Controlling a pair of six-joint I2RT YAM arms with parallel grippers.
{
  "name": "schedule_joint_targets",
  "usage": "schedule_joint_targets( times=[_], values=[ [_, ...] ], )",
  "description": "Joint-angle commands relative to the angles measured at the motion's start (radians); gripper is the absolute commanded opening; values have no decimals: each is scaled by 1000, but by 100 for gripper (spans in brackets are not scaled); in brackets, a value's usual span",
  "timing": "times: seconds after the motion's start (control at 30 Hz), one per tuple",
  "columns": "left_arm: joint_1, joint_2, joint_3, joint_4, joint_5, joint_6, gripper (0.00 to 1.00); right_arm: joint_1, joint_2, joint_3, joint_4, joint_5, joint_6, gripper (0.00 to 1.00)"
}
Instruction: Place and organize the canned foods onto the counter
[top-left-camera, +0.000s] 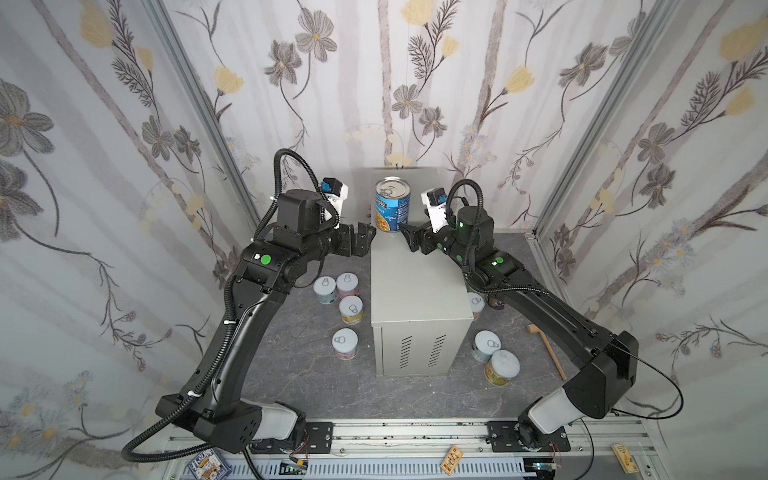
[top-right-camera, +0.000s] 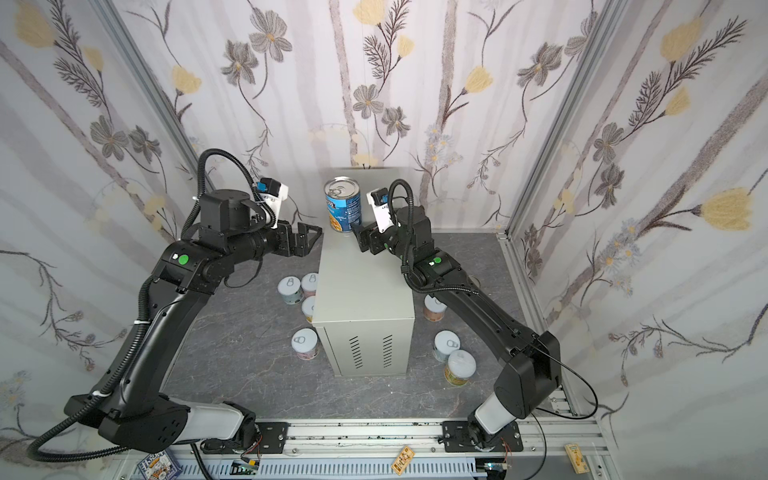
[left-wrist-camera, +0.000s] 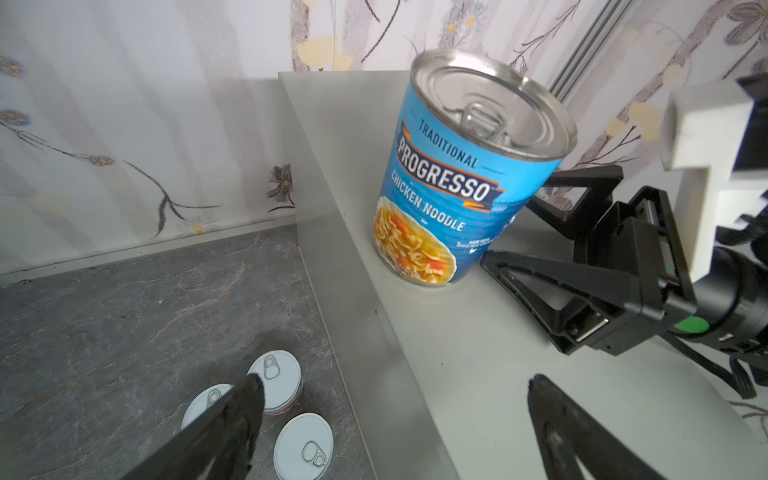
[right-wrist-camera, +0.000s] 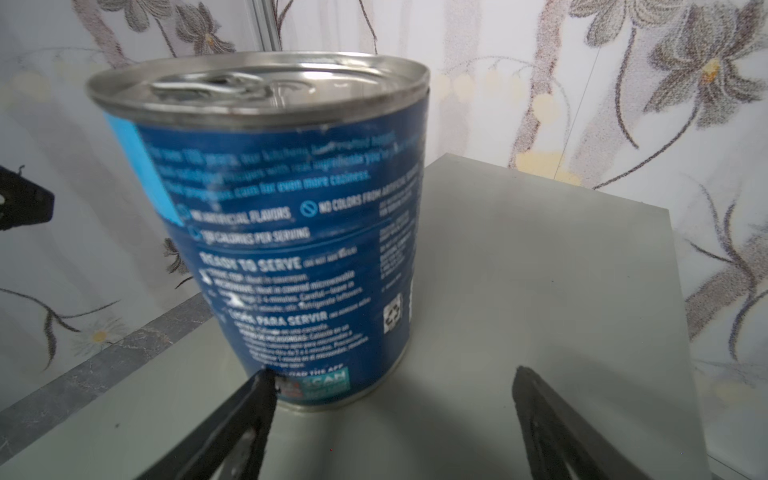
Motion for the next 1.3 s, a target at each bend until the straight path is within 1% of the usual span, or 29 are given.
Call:
schedule_joint_targets(
  times=[0.0,0.07,0.2,0.3,0.37,0.5,0.7,0.77,0.87,0.93,1.0,1.1,1.27],
  values=[
    [5,41,6,87,-40,47,100,-4,37,47,4,44,11,89],
    [4,91,33,95,-60,47,100,-7,64,75,6,47,10,90],
    [4,168,76,144,-39,46,100,-10,123,141,10,73,8,90],
    [6,223,99,199,-80,39,100,-11,160,182,15,92,1,90],
    [12,262,131,215,-84,33,100,-14,181,204,22,106,0,91],
    [33,353,229,202,-16,36,100,-24,208,234,43,119,5,91],
    [48,487,388,157,160,47,99,-41,233,254,69,111,8,92],
    [48,534,456,121,183,47,97,-45,243,267,68,106,10,92],
    [49,604,558,72,202,50,89,-52,256,280,74,98,11,92],
    [48,641,612,48,192,45,87,-56,264,290,76,92,11,92],
    [48,659,634,44,163,40,87,-60,277,303,78,85,11,92],
    [50,668,634,61,134,40,87,-64,299,334,71,80,12,92],
    [53,692,641,81,117,56,81,-66,331,371,75,88,22,92]
  ],
)
